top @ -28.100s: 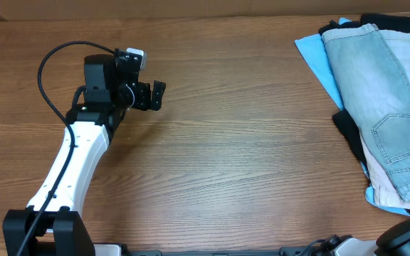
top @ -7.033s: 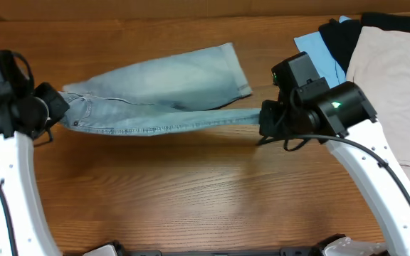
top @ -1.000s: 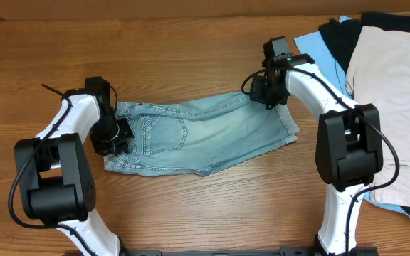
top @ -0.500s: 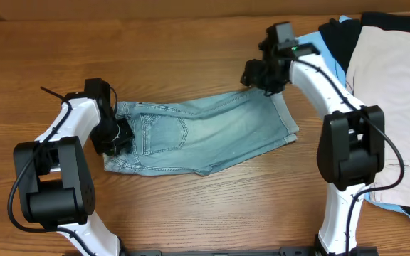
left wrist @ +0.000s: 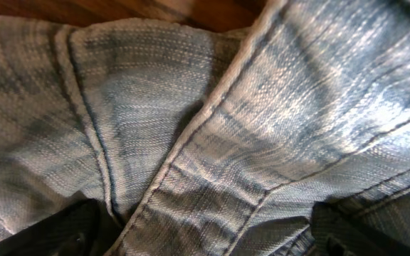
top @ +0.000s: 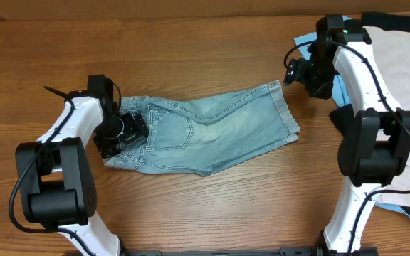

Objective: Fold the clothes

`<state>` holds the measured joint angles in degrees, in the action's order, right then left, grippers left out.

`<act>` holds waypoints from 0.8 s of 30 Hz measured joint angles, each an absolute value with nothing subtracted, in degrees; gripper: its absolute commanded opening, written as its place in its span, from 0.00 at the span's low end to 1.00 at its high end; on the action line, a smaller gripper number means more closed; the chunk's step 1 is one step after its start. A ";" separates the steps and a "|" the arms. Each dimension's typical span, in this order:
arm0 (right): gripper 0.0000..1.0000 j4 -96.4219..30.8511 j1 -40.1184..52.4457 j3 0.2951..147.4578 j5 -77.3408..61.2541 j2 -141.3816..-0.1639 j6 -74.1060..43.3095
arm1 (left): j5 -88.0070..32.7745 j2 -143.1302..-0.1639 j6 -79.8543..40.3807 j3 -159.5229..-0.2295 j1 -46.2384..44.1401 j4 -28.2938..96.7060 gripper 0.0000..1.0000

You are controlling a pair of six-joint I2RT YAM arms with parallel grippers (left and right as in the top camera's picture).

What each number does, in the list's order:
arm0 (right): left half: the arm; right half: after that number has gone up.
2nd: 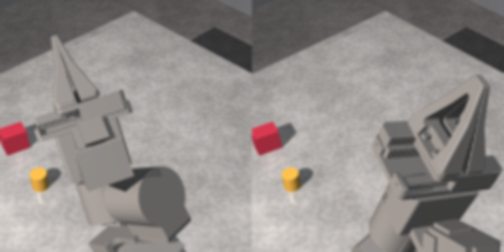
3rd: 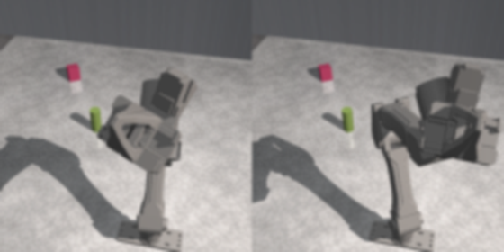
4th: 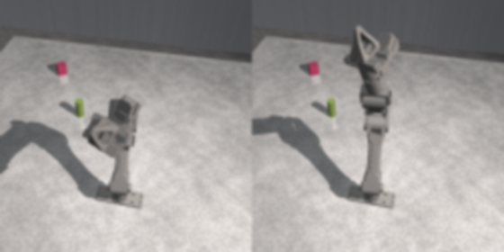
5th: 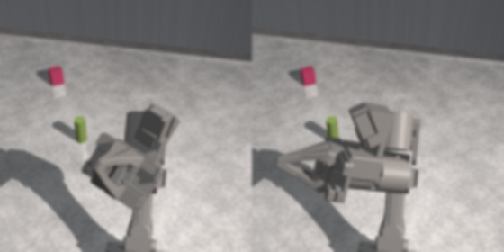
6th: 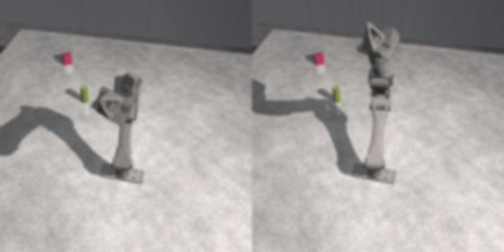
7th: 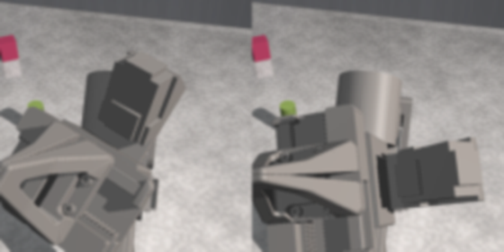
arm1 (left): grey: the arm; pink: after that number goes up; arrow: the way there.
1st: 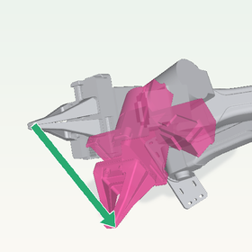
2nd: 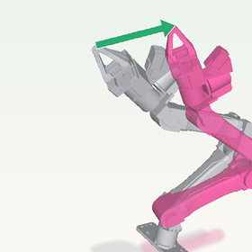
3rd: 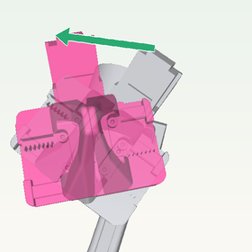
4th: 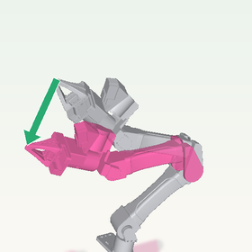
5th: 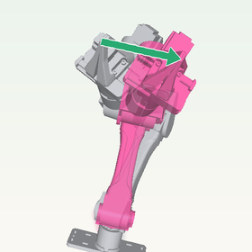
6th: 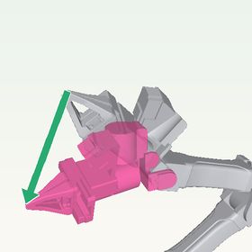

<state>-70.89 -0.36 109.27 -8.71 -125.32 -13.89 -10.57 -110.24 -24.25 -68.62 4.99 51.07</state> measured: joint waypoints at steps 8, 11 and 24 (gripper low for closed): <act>0.87 -70.06 -0.23 109.27 -8.73 -125.32 -13.80 | -7.77 -113.30 -17.96 -75.46 6.15 65.69 1.00; 0.87 -70.61 -0.23 109.27 -8.73 -125.32 -13.72 | -5.30 -112.20 -17.50 -78.13 6.55 69.95 1.00; 0.91 -71.42 -0.23 109.27 -8.73 -125.32 -13.17 | 2.04 -105.65 -17.89 -73.49 9.28 68.86 1.00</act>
